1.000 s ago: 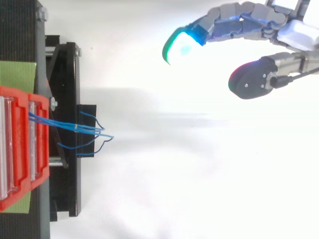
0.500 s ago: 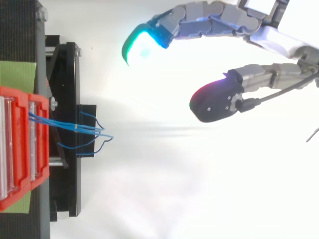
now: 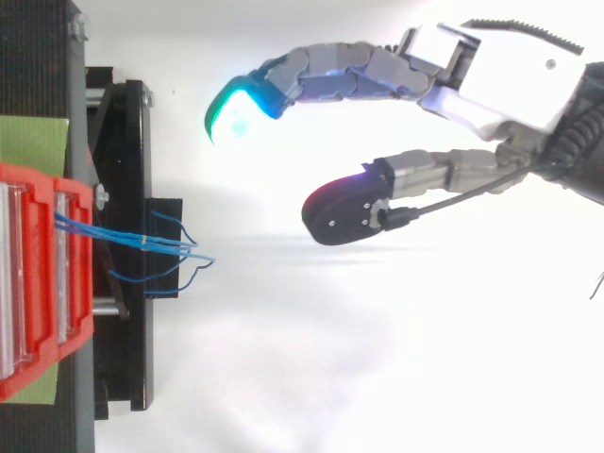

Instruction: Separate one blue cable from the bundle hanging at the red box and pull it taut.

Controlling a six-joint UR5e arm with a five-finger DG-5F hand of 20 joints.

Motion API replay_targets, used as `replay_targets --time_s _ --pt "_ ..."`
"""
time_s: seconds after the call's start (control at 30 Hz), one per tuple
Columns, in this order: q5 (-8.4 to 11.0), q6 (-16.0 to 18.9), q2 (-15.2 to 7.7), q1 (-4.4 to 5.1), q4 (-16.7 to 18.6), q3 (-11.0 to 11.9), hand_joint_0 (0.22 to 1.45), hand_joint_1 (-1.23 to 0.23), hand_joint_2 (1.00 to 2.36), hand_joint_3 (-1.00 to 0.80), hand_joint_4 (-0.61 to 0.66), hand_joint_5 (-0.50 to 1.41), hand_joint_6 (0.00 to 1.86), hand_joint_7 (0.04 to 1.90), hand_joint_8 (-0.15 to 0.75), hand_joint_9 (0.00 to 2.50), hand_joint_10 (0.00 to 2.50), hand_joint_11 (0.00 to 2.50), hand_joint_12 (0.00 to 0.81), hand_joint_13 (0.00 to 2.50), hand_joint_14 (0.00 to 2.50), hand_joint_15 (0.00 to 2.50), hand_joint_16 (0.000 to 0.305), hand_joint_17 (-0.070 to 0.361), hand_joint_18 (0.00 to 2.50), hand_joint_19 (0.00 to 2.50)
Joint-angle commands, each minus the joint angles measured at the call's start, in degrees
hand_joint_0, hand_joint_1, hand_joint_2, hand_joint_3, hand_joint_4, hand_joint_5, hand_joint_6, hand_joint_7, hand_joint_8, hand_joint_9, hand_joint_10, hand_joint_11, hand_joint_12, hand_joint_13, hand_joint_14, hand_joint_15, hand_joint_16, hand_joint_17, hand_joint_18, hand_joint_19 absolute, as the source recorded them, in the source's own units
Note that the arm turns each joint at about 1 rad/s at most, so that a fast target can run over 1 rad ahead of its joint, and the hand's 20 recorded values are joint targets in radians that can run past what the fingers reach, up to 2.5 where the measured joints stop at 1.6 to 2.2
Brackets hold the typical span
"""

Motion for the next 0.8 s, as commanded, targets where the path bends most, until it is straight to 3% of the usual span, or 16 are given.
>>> replay_targets --time_s 0.0,0.07,0.3,0.37,0.43,0.67,0.77 --pt "-0.14 0.36 -3.08 -0.26 -0.95 3.63 0.48 -0.58 1.0 -0.5 0.19 -0.24 0.5 0.78 0.274 0.4 0.01 0.24 0.308 0.29 0.0 0.05 0.038 0.086 0.16 0.15" --pt "-0.67 0.63 -4.31 -0.35 -1.74 5.74 0.48 -0.58 1.0 -0.5 0.2 -0.24 0.5 0.78 0.274 0.4 0.01 0.23 0.308 0.29 0.0 0.06 0.038 0.086 0.16 0.14" --pt "-1.72 0.19 -4.57 0.26 -0.95 6.1 0.48 -0.58 1.0 -0.5 0.2 -0.24 0.5 0.78 0.277 0.4 0.01 0.23 0.31 0.29 0.0 0.06 0.038 0.086 0.16 0.15" --pt "-1.63 0.45 -6.42 0.44 0.55 7.59 0.48 -0.58 1.0 -0.5 0.2 -0.24 0.5 0.78 0.278 0.41 0.01 0.24 0.31 0.3 0.0 0.06 0.038 0.086 0.16 0.16" --pt "-1.9 0.63 -7.38 0.62 0.46 7.85 0.48 -0.58 1.0 -0.5 0.2 -0.24 0.5 0.78 0.277 0.41 0.01 0.25 0.311 0.3 0.0 0.07 0.038 0.086 0.17 0.16" --pt "-4.27 1.15 -7.38 1.14 0.37 7.85 0.48 -0.58 1.0 -0.5 0.22 -0.23 0.5 0.79 0.283 0.44 0.01 0.27 0.314 0.31 0.0 0.08 0.039 0.087 0.17 0.17" --pt "-4.27 1.15 -7.38 1.41 0.64 7.85 0.48 -0.59 1.0 -0.5 0.23 -0.22 0.5 0.8 0.285 0.45 0.01 0.27 0.312 0.33 0.0 0.08 0.039 0.087 0.18 0.17"
